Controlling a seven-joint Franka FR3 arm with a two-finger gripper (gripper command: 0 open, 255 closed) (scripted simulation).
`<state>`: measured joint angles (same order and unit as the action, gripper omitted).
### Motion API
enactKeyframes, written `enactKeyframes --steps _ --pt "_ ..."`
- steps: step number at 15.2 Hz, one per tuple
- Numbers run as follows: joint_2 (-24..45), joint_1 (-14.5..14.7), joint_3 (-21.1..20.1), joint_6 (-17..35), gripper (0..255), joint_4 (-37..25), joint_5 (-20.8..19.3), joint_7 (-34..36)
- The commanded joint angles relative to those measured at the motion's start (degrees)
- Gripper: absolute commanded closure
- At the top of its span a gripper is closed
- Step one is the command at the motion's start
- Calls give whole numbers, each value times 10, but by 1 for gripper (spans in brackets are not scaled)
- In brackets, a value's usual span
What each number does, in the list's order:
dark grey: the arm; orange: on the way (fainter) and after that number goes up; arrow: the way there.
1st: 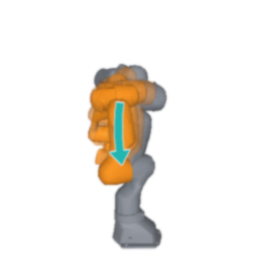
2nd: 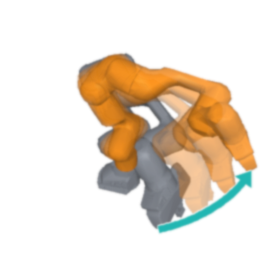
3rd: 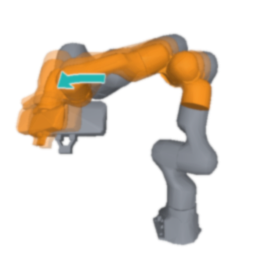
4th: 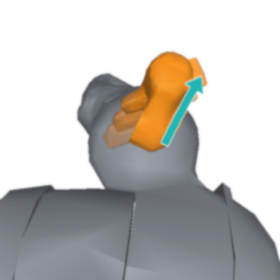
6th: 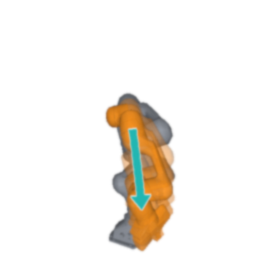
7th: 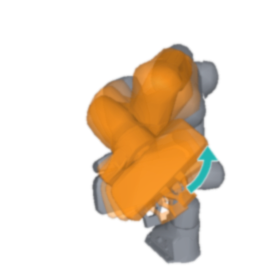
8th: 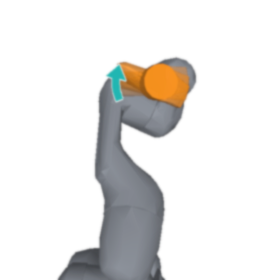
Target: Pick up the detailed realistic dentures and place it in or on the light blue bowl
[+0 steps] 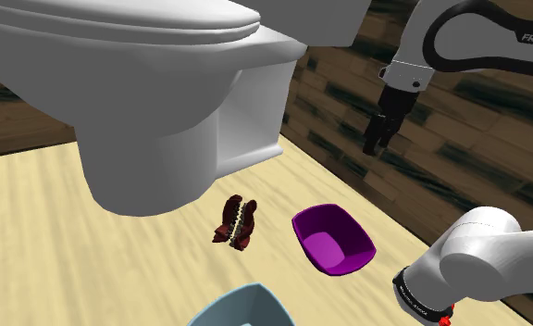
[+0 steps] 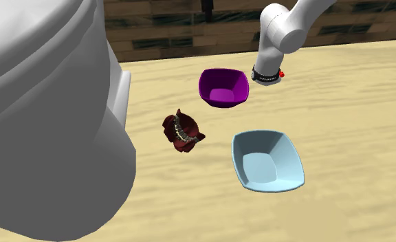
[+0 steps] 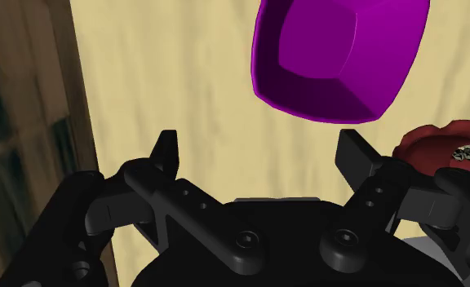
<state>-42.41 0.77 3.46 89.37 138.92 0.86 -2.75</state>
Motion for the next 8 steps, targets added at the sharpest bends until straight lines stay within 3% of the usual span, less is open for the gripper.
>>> enactKeyframes --steps 1,8 --pt "0 0 0 0 0 0 0 0" --pt "62 28 -101 61 0 4 45 126"
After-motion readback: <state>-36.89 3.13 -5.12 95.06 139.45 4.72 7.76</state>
